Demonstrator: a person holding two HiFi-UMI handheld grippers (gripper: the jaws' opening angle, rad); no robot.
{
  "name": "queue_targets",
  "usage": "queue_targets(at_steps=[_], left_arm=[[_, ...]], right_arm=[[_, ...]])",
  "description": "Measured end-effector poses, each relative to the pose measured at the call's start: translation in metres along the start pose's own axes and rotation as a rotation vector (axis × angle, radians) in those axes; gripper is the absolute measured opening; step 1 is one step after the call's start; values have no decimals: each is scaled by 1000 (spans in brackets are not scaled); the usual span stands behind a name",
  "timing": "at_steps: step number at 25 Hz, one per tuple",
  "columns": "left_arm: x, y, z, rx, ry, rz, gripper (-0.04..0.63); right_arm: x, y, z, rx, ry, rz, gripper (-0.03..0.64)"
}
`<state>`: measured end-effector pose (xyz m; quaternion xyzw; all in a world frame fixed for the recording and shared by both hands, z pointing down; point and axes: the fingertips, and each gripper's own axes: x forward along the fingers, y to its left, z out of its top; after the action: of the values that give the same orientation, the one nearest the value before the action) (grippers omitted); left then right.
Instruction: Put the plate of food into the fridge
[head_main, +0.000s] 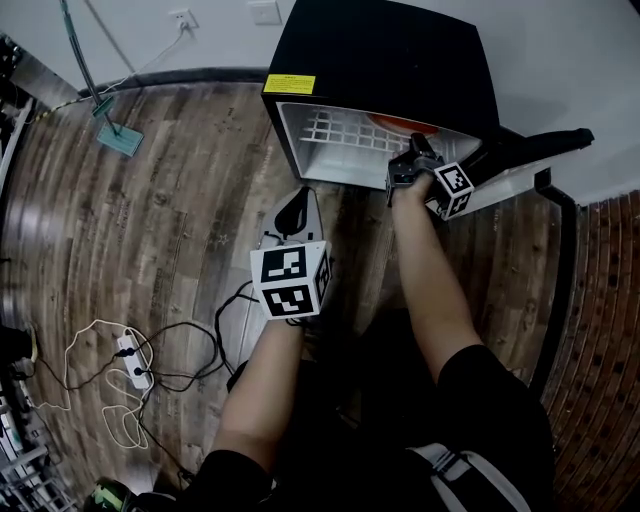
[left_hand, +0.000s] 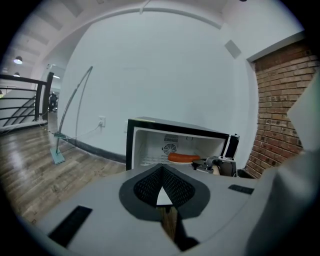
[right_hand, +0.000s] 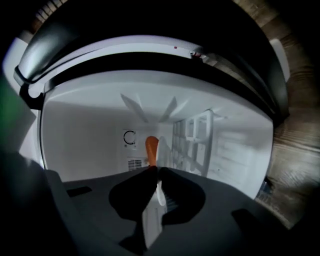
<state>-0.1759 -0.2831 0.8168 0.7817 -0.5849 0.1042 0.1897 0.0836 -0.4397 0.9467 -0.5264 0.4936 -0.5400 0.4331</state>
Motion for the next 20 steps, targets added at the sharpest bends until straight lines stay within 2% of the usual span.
queue_targets(at_steps=[3, 8, 14, 18, 20], left_arm=[[-5, 7, 8, -1, -29, 16, -5], [-7, 6, 8, 5, -33, 17, -5], [-7, -2, 9, 32, -40, 0, -5], [-6, -6, 7, 17, -32, -7, -5], [-4, -8, 8, 21, -35, -10, -5]], right_arm=[[7, -1, -4, -42, 11, -42, 35], [9, -14, -5, -175, 52, -216, 25], [6, -28, -4, -239, 50, -360, 38], [-2, -29, 5, -201, -6, -385, 57], [-7, -25, 12, -226, -36, -387, 77]])
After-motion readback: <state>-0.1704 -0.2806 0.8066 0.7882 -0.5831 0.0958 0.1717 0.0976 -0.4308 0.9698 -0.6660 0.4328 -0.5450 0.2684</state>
